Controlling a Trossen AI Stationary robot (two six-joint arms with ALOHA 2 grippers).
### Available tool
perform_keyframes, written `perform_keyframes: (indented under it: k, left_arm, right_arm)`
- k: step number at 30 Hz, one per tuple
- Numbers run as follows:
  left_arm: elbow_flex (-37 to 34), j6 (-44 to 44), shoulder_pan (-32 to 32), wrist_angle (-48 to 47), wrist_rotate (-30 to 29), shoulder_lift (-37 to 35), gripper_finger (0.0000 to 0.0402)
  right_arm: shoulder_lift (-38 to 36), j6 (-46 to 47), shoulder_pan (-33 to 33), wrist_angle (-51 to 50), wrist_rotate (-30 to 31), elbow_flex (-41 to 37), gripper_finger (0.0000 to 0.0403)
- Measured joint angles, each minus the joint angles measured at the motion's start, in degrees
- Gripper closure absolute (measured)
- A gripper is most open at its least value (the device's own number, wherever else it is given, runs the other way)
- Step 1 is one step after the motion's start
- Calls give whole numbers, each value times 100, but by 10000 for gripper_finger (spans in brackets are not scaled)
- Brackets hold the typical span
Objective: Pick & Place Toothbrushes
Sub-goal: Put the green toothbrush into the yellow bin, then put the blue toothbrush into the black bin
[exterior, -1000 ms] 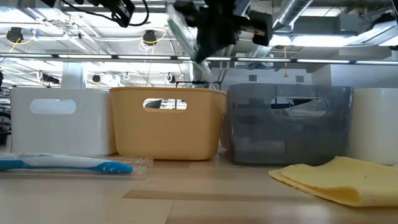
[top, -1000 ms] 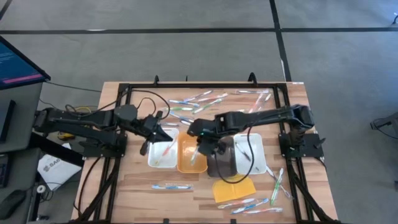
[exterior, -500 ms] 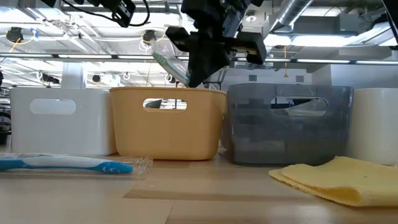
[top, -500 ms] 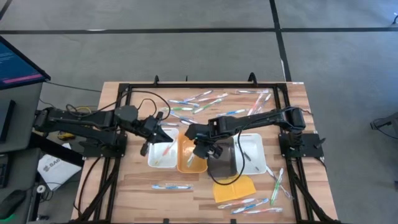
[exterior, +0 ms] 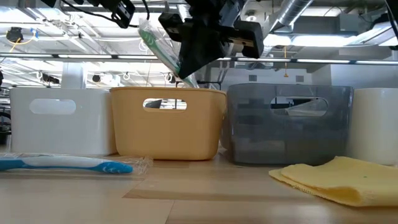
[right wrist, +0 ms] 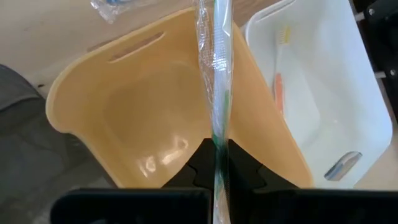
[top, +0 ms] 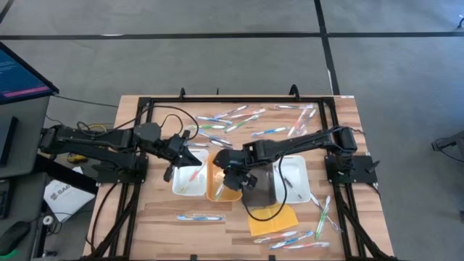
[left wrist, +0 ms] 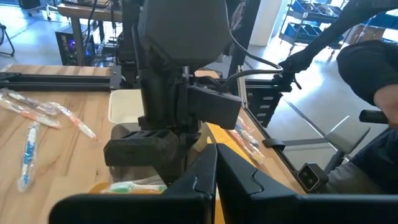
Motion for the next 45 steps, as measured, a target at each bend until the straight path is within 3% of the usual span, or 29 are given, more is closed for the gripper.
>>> perform_keyframes:
  k: [11,16,23,32,45]
  left_arm:
    - [0,-117,0,-18,18,0,400]
    - [0,-119,-36,-42,9,2,400]
    - [0,-117,-190,-33,0,2,400]
    - [0,-117,-195,-39,0,2,400]
    - [0,-113,-192,-37,0,2,400]
  right_arm:
    - [311,309,5,111,-30,4,399]
    - [468,101,14,54,432,-6,398]
    - [490,152,-145,-45,455,-13,395]
    - [481,294,-133,196,498,0,337]
    - [419,528,26,229,1163,2,278]
